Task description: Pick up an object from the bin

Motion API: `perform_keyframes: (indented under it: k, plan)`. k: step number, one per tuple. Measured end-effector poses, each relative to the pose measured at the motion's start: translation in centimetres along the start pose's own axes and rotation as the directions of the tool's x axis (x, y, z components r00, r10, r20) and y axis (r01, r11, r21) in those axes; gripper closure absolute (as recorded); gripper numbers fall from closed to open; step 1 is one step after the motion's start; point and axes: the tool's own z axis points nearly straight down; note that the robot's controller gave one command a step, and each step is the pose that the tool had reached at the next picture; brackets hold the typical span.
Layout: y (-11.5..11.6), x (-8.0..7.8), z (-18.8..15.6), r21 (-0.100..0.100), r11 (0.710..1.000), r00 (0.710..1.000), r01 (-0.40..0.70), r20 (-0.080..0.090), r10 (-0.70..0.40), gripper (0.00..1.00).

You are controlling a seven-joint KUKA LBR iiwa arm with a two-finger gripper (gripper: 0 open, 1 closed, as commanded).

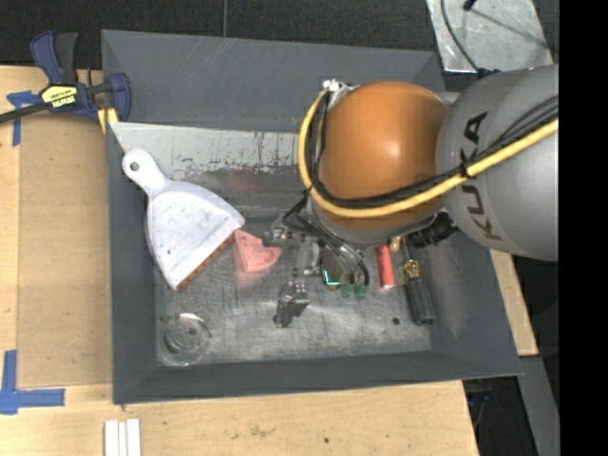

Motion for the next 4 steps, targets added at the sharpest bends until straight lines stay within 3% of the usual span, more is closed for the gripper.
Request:
perform_keyframes:
  k: [1, 2, 3, 4]
  plan:
    - [-0.1, -0.2, -0.4, -0.001, 1.0, 1.0, -0.003, 0.008, 0.003, 0.0]
    - [0.8, -2.9, 2.4, -0.005, 0.996, 0.996, -0.088, 0.016, 0.088, 0.0]
    - [1.2, -4.9, 6.6, -0.001, 0.995, 0.995, -0.096, 0.006, 0.096, 0.0]
    - [0.2, -5.9, 10.9, 0.0, 0.987, 0.987, 0.162, 0.011, -0.162, 0.0]
